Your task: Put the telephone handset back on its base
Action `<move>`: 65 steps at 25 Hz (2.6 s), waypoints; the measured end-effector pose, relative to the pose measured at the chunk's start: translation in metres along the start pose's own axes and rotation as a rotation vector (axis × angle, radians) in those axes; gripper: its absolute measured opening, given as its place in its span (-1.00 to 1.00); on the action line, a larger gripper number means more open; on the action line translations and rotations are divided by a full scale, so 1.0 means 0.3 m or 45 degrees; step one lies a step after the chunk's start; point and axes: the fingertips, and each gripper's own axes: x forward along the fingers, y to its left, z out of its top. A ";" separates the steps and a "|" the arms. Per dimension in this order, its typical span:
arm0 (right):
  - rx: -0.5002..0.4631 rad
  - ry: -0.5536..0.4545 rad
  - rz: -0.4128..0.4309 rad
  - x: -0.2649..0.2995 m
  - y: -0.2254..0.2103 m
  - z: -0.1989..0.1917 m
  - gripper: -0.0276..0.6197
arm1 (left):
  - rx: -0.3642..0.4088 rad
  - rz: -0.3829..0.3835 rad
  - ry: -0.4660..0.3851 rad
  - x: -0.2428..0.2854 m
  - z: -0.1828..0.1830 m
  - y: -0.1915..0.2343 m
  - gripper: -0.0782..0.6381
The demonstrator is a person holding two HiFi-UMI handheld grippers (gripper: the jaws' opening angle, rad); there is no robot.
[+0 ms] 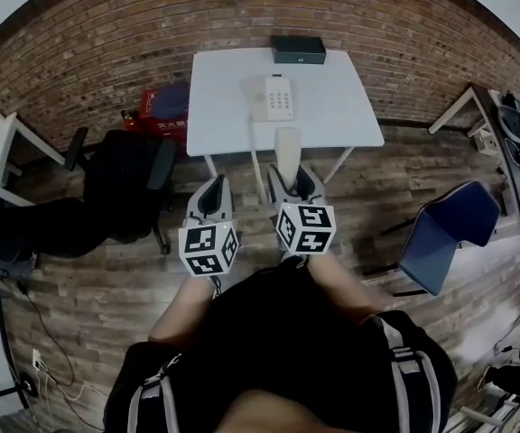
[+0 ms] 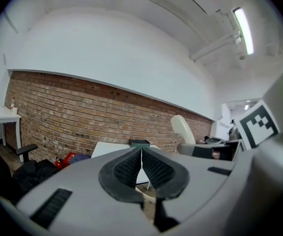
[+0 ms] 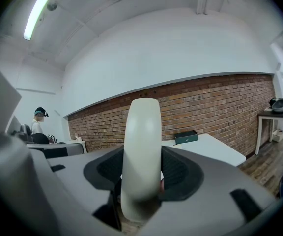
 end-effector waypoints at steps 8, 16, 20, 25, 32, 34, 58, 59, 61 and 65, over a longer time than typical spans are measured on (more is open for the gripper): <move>0.014 -0.016 -0.008 0.086 -0.035 0.016 -0.29 | 0.004 0.017 0.013 0.075 -0.007 0.058 -0.77; 0.056 -0.020 0.044 0.270 -0.100 0.052 -0.29 | 0.036 0.072 0.011 0.223 0.010 0.115 -0.77; 0.067 -0.011 0.053 0.370 -0.149 0.063 -0.29 | 0.052 0.072 0.023 0.337 0.019 0.124 -0.77; 0.076 0.015 0.077 0.493 -0.208 0.068 -0.29 | 0.046 0.065 0.063 0.499 0.025 0.140 -0.77; 0.090 0.048 0.112 0.676 -0.310 0.106 -0.29 | 0.023 0.073 0.106 0.727 0.058 0.155 -0.77; 0.092 0.060 0.125 0.727 -0.343 0.124 -0.29 | 0.019 0.085 0.121 0.787 0.067 0.159 -0.77; 0.175 0.320 0.265 1.210 -0.584 0.099 -0.29 | -0.025 0.233 0.231 1.300 0.092 0.224 -0.77; 0.186 0.336 0.261 1.226 -0.584 0.088 -0.29 | -0.026 0.230 0.234 1.309 0.092 0.232 -0.77; 0.210 0.364 0.249 1.253 -0.579 0.066 -0.29 | -0.024 0.216 0.242 1.327 0.091 0.252 -0.77; 0.275 0.441 0.209 1.304 -0.567 0.002 -0.29 | -0.017 0.182 0.256 1.353 0.101 0.294 -0.77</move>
